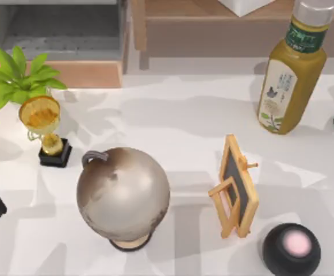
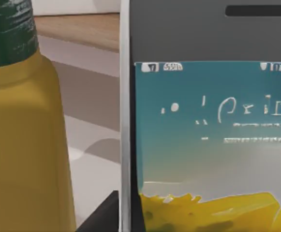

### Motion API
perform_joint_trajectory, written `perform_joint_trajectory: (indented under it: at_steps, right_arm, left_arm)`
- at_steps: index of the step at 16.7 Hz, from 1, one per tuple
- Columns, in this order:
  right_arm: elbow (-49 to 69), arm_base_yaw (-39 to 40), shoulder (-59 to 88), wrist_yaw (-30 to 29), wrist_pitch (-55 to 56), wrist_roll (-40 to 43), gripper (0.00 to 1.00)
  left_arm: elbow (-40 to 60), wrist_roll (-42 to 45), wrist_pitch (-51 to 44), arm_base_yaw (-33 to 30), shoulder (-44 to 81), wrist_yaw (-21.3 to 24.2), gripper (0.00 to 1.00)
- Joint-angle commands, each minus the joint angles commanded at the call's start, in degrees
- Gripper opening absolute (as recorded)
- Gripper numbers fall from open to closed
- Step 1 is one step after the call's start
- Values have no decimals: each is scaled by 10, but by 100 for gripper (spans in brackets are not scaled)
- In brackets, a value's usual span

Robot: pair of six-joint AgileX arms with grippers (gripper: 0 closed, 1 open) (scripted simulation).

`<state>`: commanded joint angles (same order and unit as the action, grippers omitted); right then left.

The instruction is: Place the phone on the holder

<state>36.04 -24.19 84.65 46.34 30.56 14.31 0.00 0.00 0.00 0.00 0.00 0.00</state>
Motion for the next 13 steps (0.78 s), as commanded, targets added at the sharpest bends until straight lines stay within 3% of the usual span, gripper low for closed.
perform_joint_trajectory:
  at_steps: [6, 13]
  right_arm:
    - [3, 12, 16, -14, 15, -5, 0]
    - [3, 12, 16, -14, 15, -5, 53]
  left_arm:
    - [0, 0, 0, 0, 0, 0, 100]
    - [0, 0, 0, 0, 0, 0, 100]
